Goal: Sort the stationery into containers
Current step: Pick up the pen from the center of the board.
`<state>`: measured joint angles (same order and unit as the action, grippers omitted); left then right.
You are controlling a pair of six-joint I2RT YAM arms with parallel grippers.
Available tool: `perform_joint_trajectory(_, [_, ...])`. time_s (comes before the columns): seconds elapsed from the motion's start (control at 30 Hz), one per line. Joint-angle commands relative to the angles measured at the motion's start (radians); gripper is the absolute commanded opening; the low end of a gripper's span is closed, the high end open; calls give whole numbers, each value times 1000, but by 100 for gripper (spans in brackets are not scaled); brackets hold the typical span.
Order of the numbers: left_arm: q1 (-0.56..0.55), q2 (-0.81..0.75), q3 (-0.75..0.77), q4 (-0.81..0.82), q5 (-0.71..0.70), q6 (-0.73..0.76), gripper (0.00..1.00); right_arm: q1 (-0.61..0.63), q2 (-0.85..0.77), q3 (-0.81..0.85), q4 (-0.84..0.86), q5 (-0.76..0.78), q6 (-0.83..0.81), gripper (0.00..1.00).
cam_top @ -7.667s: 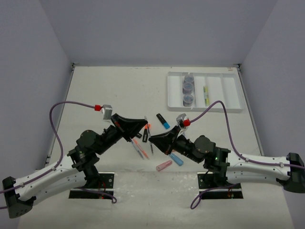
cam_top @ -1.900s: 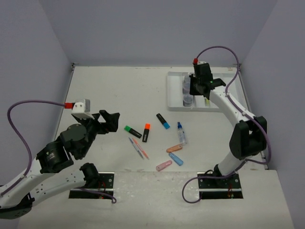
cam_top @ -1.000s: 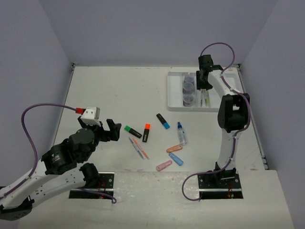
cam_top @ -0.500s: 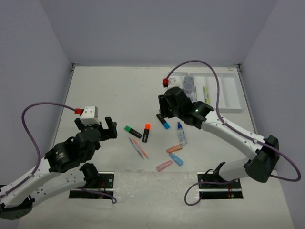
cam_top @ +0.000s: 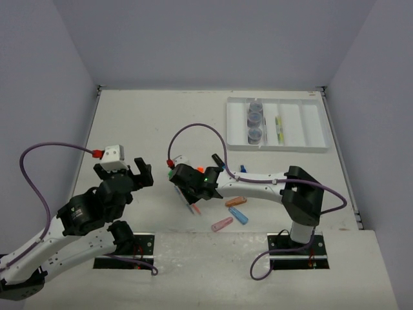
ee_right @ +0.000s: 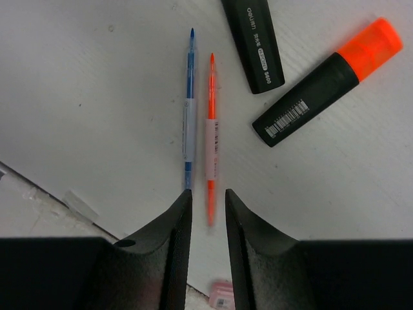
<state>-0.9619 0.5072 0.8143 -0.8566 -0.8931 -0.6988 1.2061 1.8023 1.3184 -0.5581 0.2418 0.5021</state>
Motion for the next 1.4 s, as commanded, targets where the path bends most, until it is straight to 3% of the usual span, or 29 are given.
perform_joint_trajectory(0.0, [8, -6, 31, -6, -38, -27, 100, -3, 65, 83, 7, 3, 21, 27])
perform_joint_trajectory(0.37, [8, 10, 28, 7, -25, -10, 100, -2, 181, 142, -14, -16, 2, 26])
perform_joint_trajectory(1.03, [8, 7, 26, 14, -12, 0, 100, -19, 230, 101, -9, 1, 9, 24])
perform_joint_trajectory(1.37, [8, 1, 26, 16, -9, 1, 100, -38, 235, 66, 0, 10, 10, 16])
